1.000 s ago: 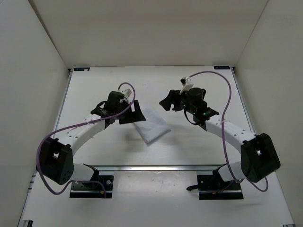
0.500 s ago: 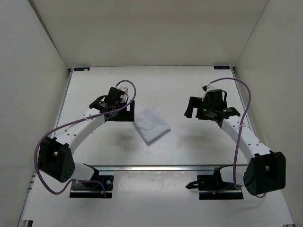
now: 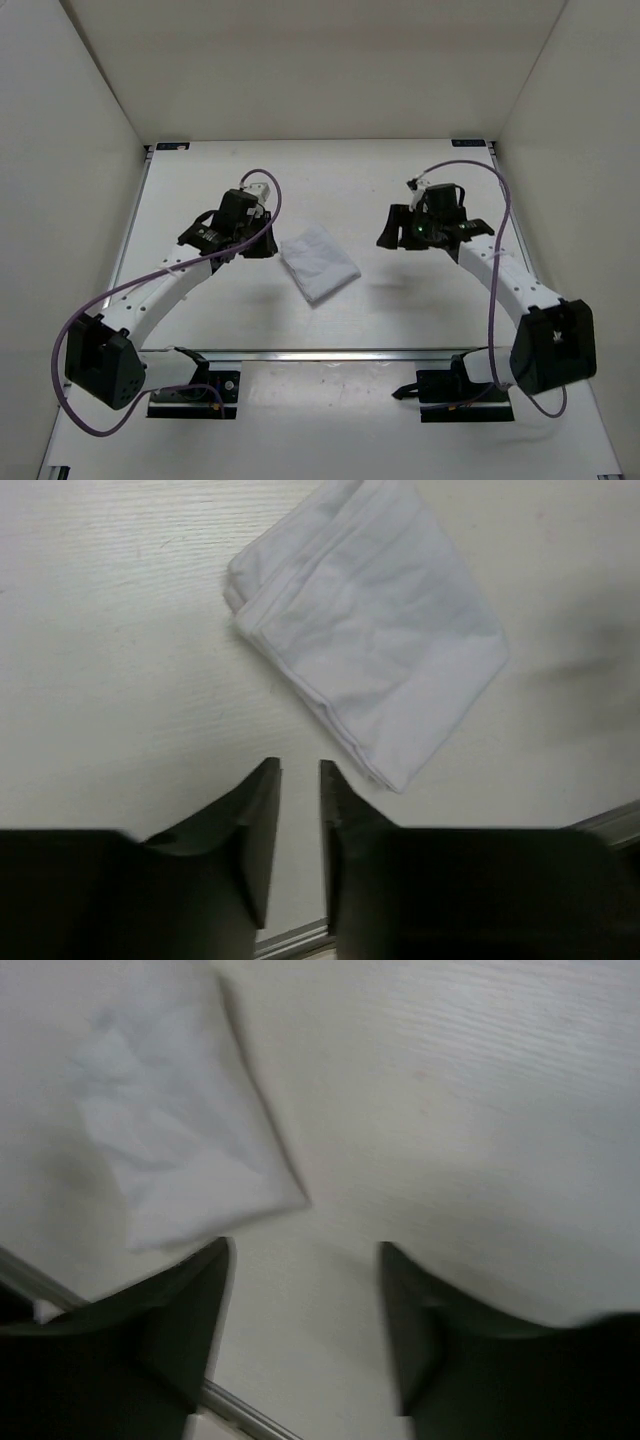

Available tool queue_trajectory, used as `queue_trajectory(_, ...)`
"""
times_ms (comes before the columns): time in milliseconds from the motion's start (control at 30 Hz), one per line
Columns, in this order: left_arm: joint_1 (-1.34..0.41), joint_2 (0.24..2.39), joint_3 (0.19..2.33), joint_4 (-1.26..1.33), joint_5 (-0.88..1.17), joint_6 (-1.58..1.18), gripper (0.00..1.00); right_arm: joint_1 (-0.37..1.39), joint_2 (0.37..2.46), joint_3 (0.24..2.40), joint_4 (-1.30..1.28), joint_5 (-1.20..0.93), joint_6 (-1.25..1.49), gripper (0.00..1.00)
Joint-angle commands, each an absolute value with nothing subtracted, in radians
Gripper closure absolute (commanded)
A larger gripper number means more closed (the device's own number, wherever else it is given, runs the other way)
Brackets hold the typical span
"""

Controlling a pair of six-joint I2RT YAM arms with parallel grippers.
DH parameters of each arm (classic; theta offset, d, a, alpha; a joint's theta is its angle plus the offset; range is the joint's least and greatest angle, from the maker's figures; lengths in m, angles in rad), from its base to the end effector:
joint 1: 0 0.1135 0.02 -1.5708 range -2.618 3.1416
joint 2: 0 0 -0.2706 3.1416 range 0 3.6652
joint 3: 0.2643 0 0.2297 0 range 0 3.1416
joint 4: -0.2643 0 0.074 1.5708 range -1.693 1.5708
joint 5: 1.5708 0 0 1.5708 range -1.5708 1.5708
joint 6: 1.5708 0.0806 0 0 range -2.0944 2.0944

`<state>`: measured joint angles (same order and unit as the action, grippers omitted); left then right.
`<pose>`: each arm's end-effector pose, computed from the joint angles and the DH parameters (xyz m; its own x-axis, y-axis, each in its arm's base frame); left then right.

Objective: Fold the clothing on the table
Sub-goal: Fold the skirt

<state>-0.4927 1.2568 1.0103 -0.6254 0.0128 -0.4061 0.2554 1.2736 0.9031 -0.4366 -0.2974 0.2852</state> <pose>0.2335 -0.1265 0.2566 -0.8093 -0.0138 -0.5872 0.1747 0.9488 -0.2632 0.2588 0.0920 0.2388 -0.7938 0.0708 -0.6041 -0.2233 0.8899 0.3977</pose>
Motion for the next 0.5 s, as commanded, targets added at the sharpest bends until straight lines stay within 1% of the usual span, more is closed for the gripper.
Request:
queue_trajectory(0, -0.514, 1.255, 0.996, -0.519, 0.064, -0.434, 0.72, 0.258, 1.402, 1.040, -0.266, -0.519, 0.336, 0.56)
queue_trajectory(33, -0.525, 1.262, 0.996, -0.517, 0.054, -0.439, 0.84, 0.262, 1.458, 1.089, -0.262, -0.534, 0.356, 0.94)
queue_trajectory(67, -0.535, 1.276, 0.986, -0.499, 0.043, -0.442, 0.92, 0.279, 1.518, 1.116, -0.267, -0.528, 0.356, 1.00)
queue_trajectory(133, -0.543, 1.293, 0.974, -0.467, 0.038, -0.443, 1.00, 0.319, 1.592, 1.202, -0.275, -0.499, 0.330, 1.00)
queue_trajectory(200, -0.548, 1.302, 0.962, -0.434, 0.032, -0.446, 1.00, 0.359, 1.673, 1.253, -0.273, -0.477, 0.334, 0.99)
queue_trajectory(333, -0.531, 1.361, 0.956, -0.399, 0.026, -0.453, 0.97, 0.446, 1.753, 1.301, -0.212, -0.440, 0.299, 1.00)
queue_trajectory(367, -0.529, 1.382, 0.959, -0.387, 0.032, -0.448, 1.00, 0.457, 1.778, 1.305, -0.204, -0.430, 0.290, 1.00)
queue_trajectory(467, -0.535, 1.437, 0.971, -0.371, 0.023, -0.443, 1.00, 0.491, 1.862, 1.360, -0.187, -0.469, 0.291, 1.00)
